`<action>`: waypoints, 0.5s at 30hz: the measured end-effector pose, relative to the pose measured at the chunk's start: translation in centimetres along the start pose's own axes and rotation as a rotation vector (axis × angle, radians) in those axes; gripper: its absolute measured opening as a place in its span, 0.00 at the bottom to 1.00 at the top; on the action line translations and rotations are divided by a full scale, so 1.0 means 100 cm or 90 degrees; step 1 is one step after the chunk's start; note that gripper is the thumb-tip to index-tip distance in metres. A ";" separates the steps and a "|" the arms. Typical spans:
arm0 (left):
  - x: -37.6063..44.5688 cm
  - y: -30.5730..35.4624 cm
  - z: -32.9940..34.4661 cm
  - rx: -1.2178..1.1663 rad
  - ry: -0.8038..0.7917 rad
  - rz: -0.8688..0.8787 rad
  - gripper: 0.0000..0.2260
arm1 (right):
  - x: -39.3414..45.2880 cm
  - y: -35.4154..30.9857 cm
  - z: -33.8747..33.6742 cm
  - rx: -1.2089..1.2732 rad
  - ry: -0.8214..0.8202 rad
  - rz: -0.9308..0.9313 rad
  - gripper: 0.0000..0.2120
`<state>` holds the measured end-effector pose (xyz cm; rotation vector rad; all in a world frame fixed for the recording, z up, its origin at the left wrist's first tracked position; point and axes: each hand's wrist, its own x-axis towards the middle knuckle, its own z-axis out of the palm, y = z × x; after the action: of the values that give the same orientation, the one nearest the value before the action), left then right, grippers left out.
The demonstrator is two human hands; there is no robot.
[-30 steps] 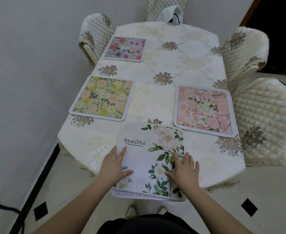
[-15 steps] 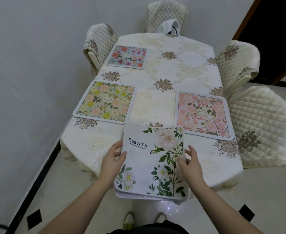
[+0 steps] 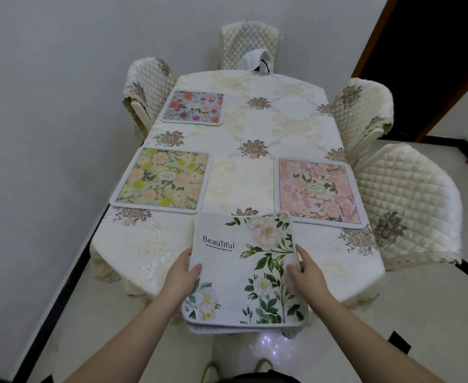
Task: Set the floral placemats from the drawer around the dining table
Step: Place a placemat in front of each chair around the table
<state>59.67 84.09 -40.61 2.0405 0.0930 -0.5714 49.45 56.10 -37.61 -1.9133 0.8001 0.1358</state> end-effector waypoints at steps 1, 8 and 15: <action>0.000 0.005 -0.004 0.003 0.006 0.016 0.22 | -0.003 -0.008 -0.003 0.015 0.007 -0.011 0.26; -0.009 0.058 -0.056 -0.126 0.014 0.104 0.19 | -0.012 -0.046 -0.034 0.089 0.049 -0.065 0.26; -0.011 0.129 -0.090 -0.242 -0.016 0.128 0.23 | -0.028 -0.099 -0.061 0.195 0.073 -0.108 0.26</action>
<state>65.76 85.12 -26.07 1.6493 -0.0185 -0.4164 51.51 54.92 -25.91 -1.6989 0.6867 -0.1924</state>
